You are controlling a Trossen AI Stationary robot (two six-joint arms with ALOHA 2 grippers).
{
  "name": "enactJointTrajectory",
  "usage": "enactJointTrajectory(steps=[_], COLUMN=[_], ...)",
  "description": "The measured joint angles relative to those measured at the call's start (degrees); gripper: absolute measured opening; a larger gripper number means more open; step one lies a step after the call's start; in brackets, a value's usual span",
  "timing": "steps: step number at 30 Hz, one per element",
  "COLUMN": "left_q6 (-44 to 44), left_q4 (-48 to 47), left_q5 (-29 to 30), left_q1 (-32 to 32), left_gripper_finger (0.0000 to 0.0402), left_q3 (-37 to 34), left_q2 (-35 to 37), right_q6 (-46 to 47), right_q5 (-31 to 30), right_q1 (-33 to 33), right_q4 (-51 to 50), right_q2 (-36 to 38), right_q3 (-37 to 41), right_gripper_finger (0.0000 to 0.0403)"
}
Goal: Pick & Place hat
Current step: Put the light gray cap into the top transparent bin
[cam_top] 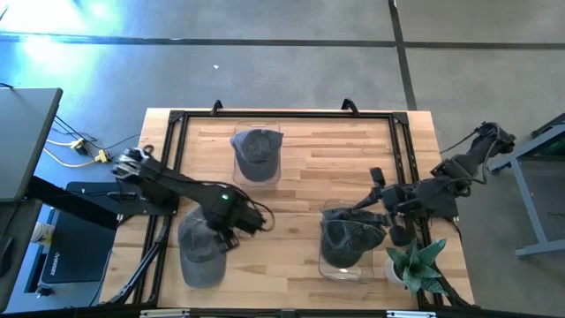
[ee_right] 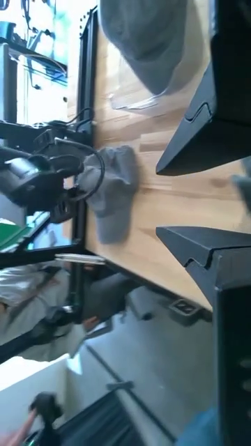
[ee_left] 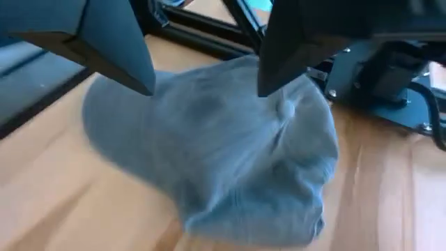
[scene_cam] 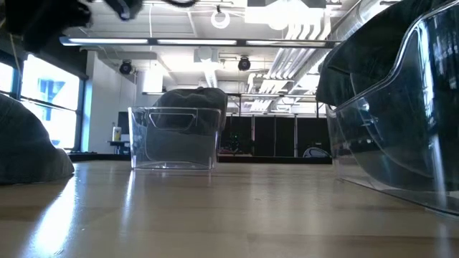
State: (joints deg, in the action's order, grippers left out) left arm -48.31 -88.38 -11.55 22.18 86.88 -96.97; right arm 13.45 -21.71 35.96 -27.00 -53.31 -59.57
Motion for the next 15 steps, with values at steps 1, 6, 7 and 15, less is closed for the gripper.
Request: enactJointTrajectory(steps=[1, 6, 7, 15], left_q6=[0.0, -1.3, -1.9, -6.3], left_q4=[1.1, 8.3, 9.8, 20.6], left_q5=[-0.1, -1.1, -1.1, -1.8], left_q1=[-0.1, -0.9, -1.2, -1.6], left_gripper_finger=[0.0254, 0.0268, 0.0267, 0.0262], left_q3=[-2.8, -18.3, -21.1, -40.5], left_q2=[2.5, 14.5, 16.7, 30.1], right_q6=[0.0, 0.0, 0.0, 2.3], right_q5=[0.6, 2.2, 3.0, 11.0], right_q1=[-0.8, -4.8, -5.6, -10.7], right_q4=[1.4, 8.8, 10.6, 25.7], right_q2=[-0.6, -4.8, -5.8, -14.2], right_q3=[0.0, 0.0, 0.0, 0.0], right_gripper_finger=[0.0124, 0.0124, 0.0124, 0.0124])
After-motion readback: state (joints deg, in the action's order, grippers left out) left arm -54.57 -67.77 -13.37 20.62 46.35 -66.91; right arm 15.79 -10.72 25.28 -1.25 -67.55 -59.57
